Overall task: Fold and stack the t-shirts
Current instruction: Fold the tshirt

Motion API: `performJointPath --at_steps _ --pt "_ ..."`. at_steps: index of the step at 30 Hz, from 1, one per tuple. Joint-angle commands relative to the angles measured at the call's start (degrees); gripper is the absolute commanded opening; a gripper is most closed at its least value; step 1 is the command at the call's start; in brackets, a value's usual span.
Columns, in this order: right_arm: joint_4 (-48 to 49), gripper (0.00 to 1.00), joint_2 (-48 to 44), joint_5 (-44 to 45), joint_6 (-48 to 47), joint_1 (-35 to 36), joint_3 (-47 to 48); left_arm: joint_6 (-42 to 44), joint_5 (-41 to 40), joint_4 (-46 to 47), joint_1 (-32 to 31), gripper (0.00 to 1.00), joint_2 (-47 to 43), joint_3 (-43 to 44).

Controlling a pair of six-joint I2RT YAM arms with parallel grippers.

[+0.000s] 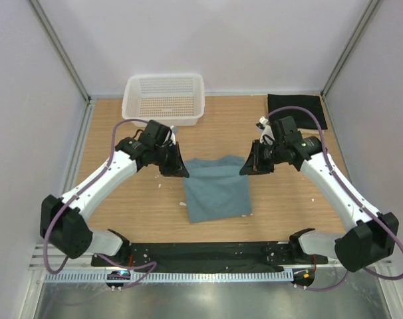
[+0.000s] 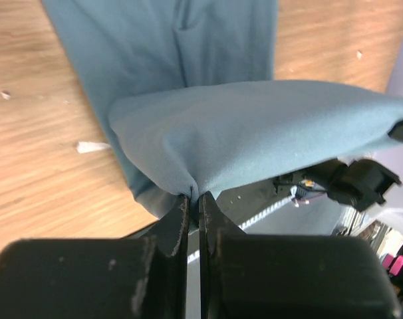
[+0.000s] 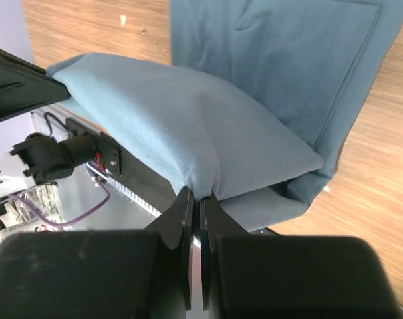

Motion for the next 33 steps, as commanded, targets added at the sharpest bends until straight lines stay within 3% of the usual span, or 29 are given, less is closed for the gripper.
performJointPath --at_steps 1,9,10,11,13,14,18,22,25,27,28,30,31,32,33 --pt "4.3 0.01 3.7 1.7 -0.7 -0.6 2.2 2.8 1.4 1.5 3.7 0.00 4.7 2.4" --pt "16.3 0.01 24.2 0.6 -6.3 -6.7 7.8 10.5 2.8 6.4 9.8 0.00 23.2 12.0" --pt "16.7 0.02 26.5 1.3 -6.9 -7.5 9.0 11.0 3.0 5.2 10.3 0.01 29.1 14.0" --pt "17.9 0.13 29.2 1.1 -7.3 -8.3 11.1 11.6 4.0 5.2 10.6 0.06 31.9 16.1" --pt "17.9 0.23 35.4 3.8 -8.5 -10.9 13.9 14.2 1.3 0.2 10.7 0.07 39.5 24.0" --pt "18.3 0.30 36.7 4.7 -8.8 -11.5 16.2 14.9 1.4 0.2 10.7 0.13 40.7 25.8" --pt "13.0 0.44 42.2 6.7 -12.2 -12.4 24.3 17.2 -2.8 -2.9 10.8 0.37 43.0 33.8" --pt "9.9 0.49 39.6 8.3 -13.3 -12.4 25.1 18.0 -3.8 -5.9 11.2 0.43 38.6 33.1" --pt "11.1 0.49 33.8 5.3 -12.0 -11.0 21.2 16.3 -2.2 -4.4 11.2 0.48 32.7 28.9" --pt "12.1 0.55 30.8 1.0 -11.5 -9.6 17.2 15.2 0.2 -1.2 11.2 0.53 28.5 24.7" --pt "13.1 0.56 30.0 -1.0 -10.7 -9.3 15.4 14.9 1.5 0.5 11.2 0.53 27.4 22.9" --pt "18.0 0.53 27.0 -5.0 -7.4 -8.3 10.0 13.4 7.5 5.7 11.1 0.38 24.9 17.5" --pt "22.4 0.48 26.3 -6.3 -6.1 -8.1 8.2 12.2 9.3 7.9 11.0 0.24 24.2 15.5" --pt "24.3 0.30 25.8 -8.4 -2.8 -7.8 5.2 11.0 12.9 10.3 10.9 0.21 23.9 11.8" --pt "26.4 0.25 25.9 -10.2 -1.2 -7.5 3.8 8.0 14.1 15.0 10.8 0.19 23.6 10.0"
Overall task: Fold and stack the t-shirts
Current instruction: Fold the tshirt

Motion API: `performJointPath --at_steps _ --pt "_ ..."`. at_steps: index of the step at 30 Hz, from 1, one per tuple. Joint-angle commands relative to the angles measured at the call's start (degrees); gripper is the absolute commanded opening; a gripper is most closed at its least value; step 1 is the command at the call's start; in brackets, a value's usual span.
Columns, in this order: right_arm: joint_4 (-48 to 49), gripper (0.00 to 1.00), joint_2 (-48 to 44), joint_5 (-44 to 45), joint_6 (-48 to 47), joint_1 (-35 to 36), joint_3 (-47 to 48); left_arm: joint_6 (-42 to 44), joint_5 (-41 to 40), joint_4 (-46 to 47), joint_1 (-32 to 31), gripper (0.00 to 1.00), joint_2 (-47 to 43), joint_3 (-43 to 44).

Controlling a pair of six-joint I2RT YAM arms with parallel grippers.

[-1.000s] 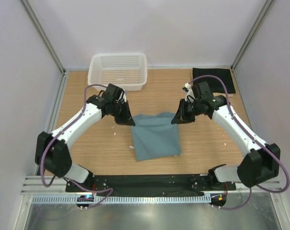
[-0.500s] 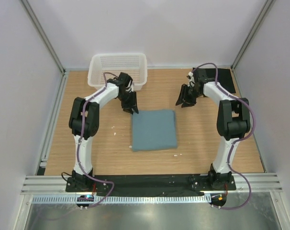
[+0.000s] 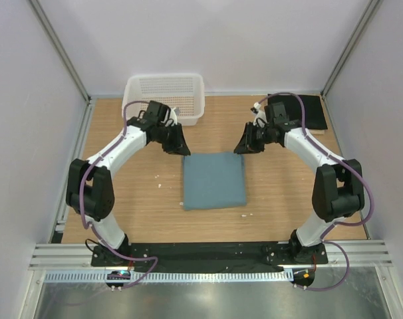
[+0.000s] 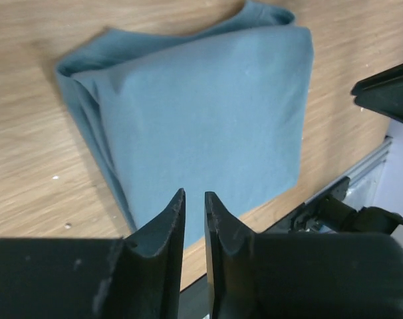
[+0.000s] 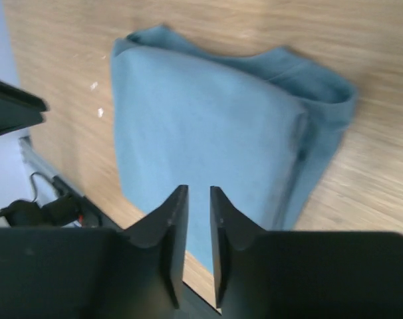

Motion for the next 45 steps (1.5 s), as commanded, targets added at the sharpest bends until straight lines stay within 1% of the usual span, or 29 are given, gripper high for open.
performJointPath --at_steps 1,2,3,4,5,6,7,8,9,10,13,14,16,21,24,25,26,29,31,35,36,38,39,40,42,43,44,45 --pt "12.7 0.23 -0.5 -8.9 7.6 0.9 -5.5 -6.3 9.3 12.5 -0.3 0.17 -0.2 -7.4" --pt "14.4 0.16 0.1 -10.1 9.4 1.1 -7.5 -7.5 9.2 14.7 -0.8 0.17 -0.1 -8.9" --pt "16.1 0.13 1.6 -11.4 11.7 1.4 -8.4 -10.5 9.3 18.9 -1.0 0.16 0.1 -11.2" --pt "21.0 0.10 2.2 -12.2 13.1 1.3 -9.6 -12.0 9.3 21.2 -1.1 0.14 0.5 -12.4" --pt "24.1 0.08 2.6 -13.0 15.2 1.3 -12.2 -13.8 9.2 26.5 -1.2 0.13 0.6 -14.6" --pt "26.9 0.07 3.2 -13.3 16.4 1.2 -13.4 -15.1 8.9 29.4 -1.2 0.13 0.7 -15.7" --pt "35.2 0.06 4.2 -13.9 17.8 1.2 -16.2 -16.8 8.5 32.1 -1.2 0.12 1.2 -16.7" --pt "39.8 0.05 5.0 -14.3 19.7 0.9 -17.8 -17.5 8.3 34.5 -1.2 0.12 1.9 -18.1" --pt "44.2 0.05 6.0 -15.0 24.2 0.6 -19.2 -17.9 8.9 38.6 -1.1 0.12 2.6 -18.4" --pt "51.7 0.05 9.0 -15.4 25.7 0.3 -20.7 -18.4 9.4 39.7 -1.1 0.10 4.9 -18.4" --pt "61.4 0.04 14.7 -16.0 31.5 -0.7 -21.5 -18.5 9.5 44.2 -0.7 0.09 7.5 -18.3" --pt "63.6 0.04 15.9 -16.0 32.6 -1.1 -21.8 -19.3 9.6 46.4 -0.5 0.09 9.1 -18.6" --pt "68.3 0.04 17.9 -15.4 35.7 -2.2 -22.3 -20.0 9.9 47.7 0.4 0.09 10.8 -18.5" --pt "70.9 0.04 22.5 -15.9 38.4 -3.9 -21.6 -20.2 8.7 49.5 1.9 0.08 15.7 -18.3" --pt "67.3 0.04 23.1 -14.1 37.1 -4.3 -20.9 -20.4 8.2 50.7 3.4 0.07 17.5 -18.8" --pt "62.2 0.05 23.1 -13.3 35.8 -4.4 -19.8 -20.3 7.9 50.8 4.1 0.07 17.7 -18.9" --pt "59.2 0.05 23.2 -11.4 33.4 -4.5 -19.2 -20.1 7.5 50.4 4.4 0.07 18.2 -18.8" --pt "53.8 0.05 24.2 -9.0 31.6 -4.9 -18.0 -19.0 7.2 49.2 5.5 0.07 19.8 -18.0" --pt "52.0 0.05 25.9 -7.9 30.8 -5.4 -17.2 -17.9 7.4 48.3 6.0 0.08 20.8 -17.3" --pt "48.4 0.06 27.5 -6.6 28.1 -6.3 -15.9 -14.2 7.6 43.2 6.1 0.11 20.8 -15.6" --pt "47.3 0.06 27.7 -7.1 27.5 -6.3 -15.1 -13.5 8.2 42.2 6.1 0.14 20.3 -15.5" --pt "41.0 0.06 26.5 -7.1 23.7 -6.1 -11.6 -12.6 8.6 40.1 6.1 0.17 17.5 -14.9" --pt "37.7 0.07 25.7 -6.6 21.8 -5.9 -10.1 -12.5 8.9 38.1 6.1 0.20 16.4 -14.6" --pt "28.6 0.08 24.7 -4.1 17.1 -5.6 -5.9 -12.5 9.7 36.9 6.0 0.22 15.0 -14.0" --pt "20.2 0.15 21.3 -1.4 13.7 -4.9 -1.6 -12.5 9.9 33.8 5.7 0.28 10.5 -13.4" --pt "14.7 0.15 19.8 -0.7 11.9 -4.7 1.6 -12.1 10.2 31.2 5.2 0.28 9.0 -12.7" --pt "12.1 0.15 17.5 0.2 11.0 -4.0 3.2 -10.9 10.3 29.8 4.8 0.29 6.3 -12.3" --pt "6.4 0.17 16.1 1.5 10.0 -3.5 4.7 -10.5 10.4 28.7 4.0 0.30 4.9 -12.0"
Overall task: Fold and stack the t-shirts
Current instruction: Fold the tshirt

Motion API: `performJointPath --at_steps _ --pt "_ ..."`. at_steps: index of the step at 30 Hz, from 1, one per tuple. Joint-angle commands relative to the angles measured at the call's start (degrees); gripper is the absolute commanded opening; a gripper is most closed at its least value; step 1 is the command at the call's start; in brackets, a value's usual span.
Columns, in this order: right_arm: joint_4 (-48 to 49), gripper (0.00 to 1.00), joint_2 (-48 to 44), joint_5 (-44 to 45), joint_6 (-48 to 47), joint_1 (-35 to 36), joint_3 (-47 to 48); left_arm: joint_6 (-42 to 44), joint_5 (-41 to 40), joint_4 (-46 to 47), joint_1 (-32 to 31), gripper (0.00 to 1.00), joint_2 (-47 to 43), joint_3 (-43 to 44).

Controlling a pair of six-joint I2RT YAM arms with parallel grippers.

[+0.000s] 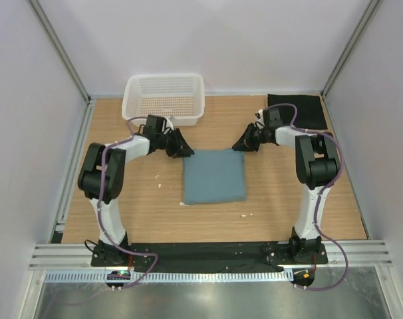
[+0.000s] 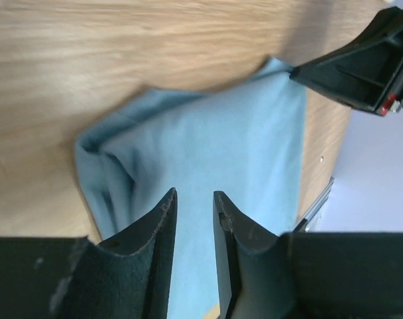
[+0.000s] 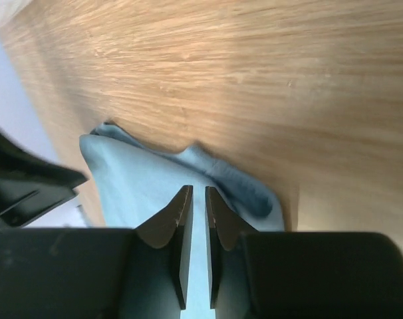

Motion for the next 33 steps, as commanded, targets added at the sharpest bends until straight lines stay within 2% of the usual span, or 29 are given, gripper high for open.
performJointPath --at_steps 1,3,5,7,8,10,13,16,21,25,27,30,33 --pt "-21.5 0.20 -8.3 9.6 -9.9 1.3 7.3 4.0 -0.7 -8.1 -1.4 0.30 -8.8 2.7" --pt "-24.0 0.25 -11.6 10.7 -11.3 3.4 7.5 3.7 0.2 -8.7 -3.3 0.29 -10.6 2.4" --pt "-25.9 0.26 -13.5 9.6 -11.7 4.7 5.7 3.1 0.6 -8.3 -5.2 0.25 -10.5 2.3" --pt "-23.3 0.26 -16.8 6.7 -10.5 5.7 0.1 1.1 1.6 -6.1 -7.6 0.20 -9.2 2.5" --pt "-21.4 0.25 -18.0 4.8 -9.6 5.7 -2.4 0.0 2.4 -2.1 -8.2 0.19 -8.6 2.6" --pt "-15.3 0.22 -20.3 -0.6 -7.0 5.7 -9.0 -2.8 3.6 3.0 -9.8 0.15 -5.2 4.2" --pt "-3.2 0.16 -20.3 -9.0 -0.8 5.9 -17.3 -3.6 4.0 5.2 -11.6 0.09 2.3 10.3" --pt "3.5 0.06 -19.1 -11.1 1.4 5.9 -21.9 -6.6 3.5 8.3 -12.0 0.04 9.1 14.7" --pt "10.1 0.02 -15.8 -13.8 2.2 6.0 -26.8 -10.3 2.5 10.5 -12.0 0.00 17.9 16.8" --pt "5.7 0.02 -17.1 -12.5 -1.1 5.2 -31.7 -7.7 0.7 7.3 -12.0 0.00 20.4 15.6" --pt "2.5 0.02 -20.9 -11.3 -2.8 4.8 -33.0 -6.0 1.0 6.4 -12.0 0.00 20.4 14.9" --pt "-5.7 0.03 -27.8 -8.9 -6.3 4.9 -32.3 -3.9 0.7 4.0 -12.1 0.00 19.3 14.7" --pt "-11.1 0.04 -31.5 -7.4 -7.6 6.7 -27.2 -3.0 0.8 2.6 -12.1 0.00 18.8 14.5"
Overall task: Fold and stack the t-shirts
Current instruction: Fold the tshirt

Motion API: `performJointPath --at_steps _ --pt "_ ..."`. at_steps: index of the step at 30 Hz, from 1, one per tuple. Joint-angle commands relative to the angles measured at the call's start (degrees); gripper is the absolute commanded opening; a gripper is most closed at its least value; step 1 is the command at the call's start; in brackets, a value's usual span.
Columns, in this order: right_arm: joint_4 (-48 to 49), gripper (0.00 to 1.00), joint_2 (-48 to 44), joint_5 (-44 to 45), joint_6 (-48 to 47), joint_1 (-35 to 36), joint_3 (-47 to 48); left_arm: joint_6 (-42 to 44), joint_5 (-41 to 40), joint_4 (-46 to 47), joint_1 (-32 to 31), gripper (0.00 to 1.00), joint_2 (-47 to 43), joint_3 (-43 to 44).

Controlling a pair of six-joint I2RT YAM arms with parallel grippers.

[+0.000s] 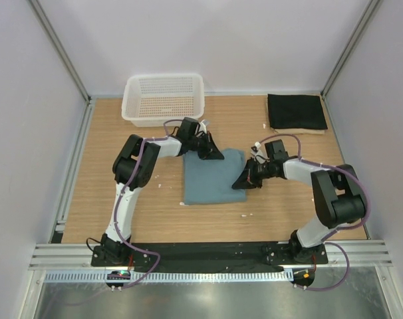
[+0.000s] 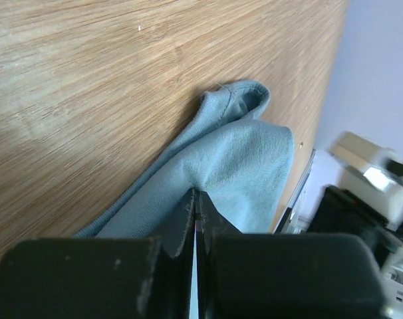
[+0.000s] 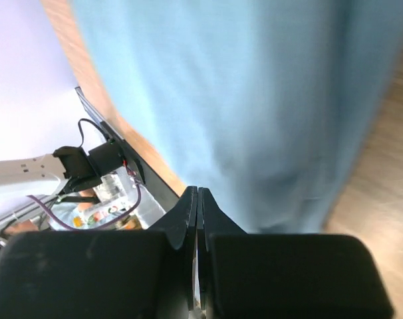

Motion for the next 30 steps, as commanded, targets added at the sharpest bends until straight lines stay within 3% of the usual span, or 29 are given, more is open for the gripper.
performJointPath --at_steps 1,6,13,16,20,22,24,25,28,30 --pt "-7.6 0.04 -6.0 2.1 -3.3 2.4 6.0 4.8 -3.9 -7.2 0.1 0.00 0.1 -1.5" --pt "3.7 0.04 0.5 -1.8 4.2 7.9 8.3 5.3 -4.0 -7.9 0.1 0.00 0.1 -1.9" --pt "13.0 0.04 5.4 -4.2 5.6 7.5 -0.9 5.9 -4.3 -9.4 0.1 0.00 0.6 -1.9" --pt "11.4 0.04 3.2 -3.4 3.1 4.4 -6.3 6.9 -4.3 -10.1 0.1 0.00 -0.2 -1.7" --pt "1.0 0.04 -4.6 -1.5 0.6 4.1 -6.0 10.5 -5.7 -15.6 0.1 0.01 -5.3 0.2" --pt "-1.4 0.05 -9.8 -0.3 0.6 4.1 -4.2 11.8 -6.5 -20.8 0.2 0.09 -8.4 1.2" --pt "-3.8 0.07 -10.9 1.6 0.9 3.5 -0.9 12.1 -5.9 -24.0 0.1 0.23 -13.6 1.8" --pt "-4.0 0.16 -10.5 2.1 1.2 3.4 0.1 12.2 -5.5 -24.5 0.1 0.28 -15.4 1.4" --pt "-3.1 0.22 -6.7 4.9 2.8 2.0 4.7 12.2 -5.9 -26.8 0.1 0.33 -22.7 -1.6" --pt "-4.5 0.33 -4.6 7.7 1.7 1.4 9.9 11.7 -6.0 -27.7 0.0 0.33 -26.2 -5.9"
